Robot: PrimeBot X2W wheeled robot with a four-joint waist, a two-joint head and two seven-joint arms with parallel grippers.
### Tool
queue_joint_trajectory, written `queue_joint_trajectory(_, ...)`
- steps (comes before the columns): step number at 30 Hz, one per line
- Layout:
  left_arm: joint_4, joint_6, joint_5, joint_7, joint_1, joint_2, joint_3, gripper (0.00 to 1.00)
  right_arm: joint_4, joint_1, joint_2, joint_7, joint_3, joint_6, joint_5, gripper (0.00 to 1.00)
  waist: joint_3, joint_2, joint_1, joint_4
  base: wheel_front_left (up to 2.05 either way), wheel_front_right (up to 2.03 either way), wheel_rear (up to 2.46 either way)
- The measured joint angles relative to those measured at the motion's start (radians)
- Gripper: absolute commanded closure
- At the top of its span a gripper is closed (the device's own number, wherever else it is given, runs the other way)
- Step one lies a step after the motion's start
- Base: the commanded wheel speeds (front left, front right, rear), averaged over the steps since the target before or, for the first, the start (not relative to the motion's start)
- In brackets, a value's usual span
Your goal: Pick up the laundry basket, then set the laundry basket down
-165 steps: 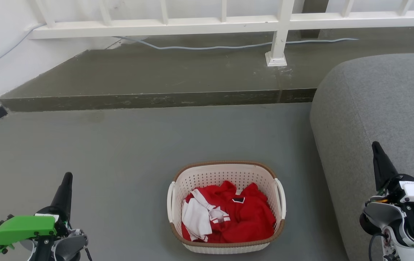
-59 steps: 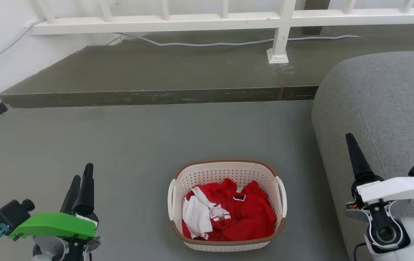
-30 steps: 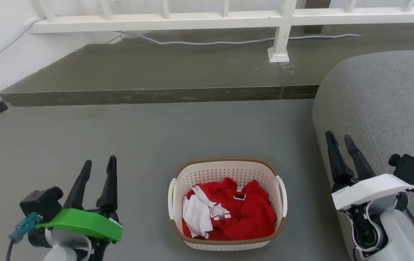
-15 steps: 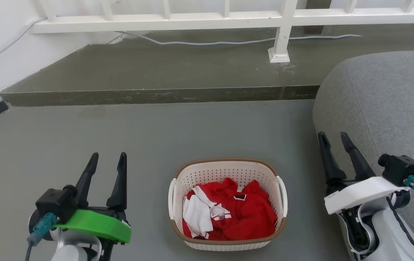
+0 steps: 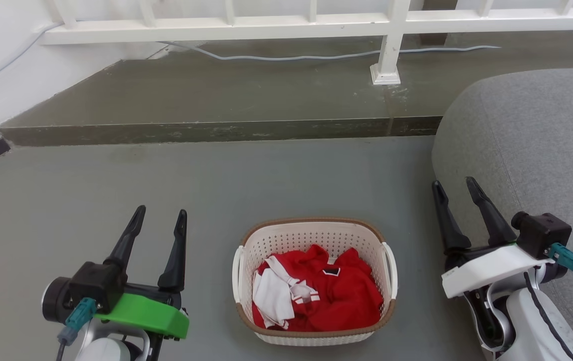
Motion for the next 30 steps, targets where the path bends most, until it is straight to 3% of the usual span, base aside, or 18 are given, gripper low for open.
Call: queue_joint_trajectory(30,-0.021,0.0,0.0,0.0,0.0,-0.006,0.025,0.0,0.0,-0.005,0.017,0.0,-0.043,0.001,-0.012,0.0,0.056,0.0,0.0,-0.018,0.0,0.0,0.0)
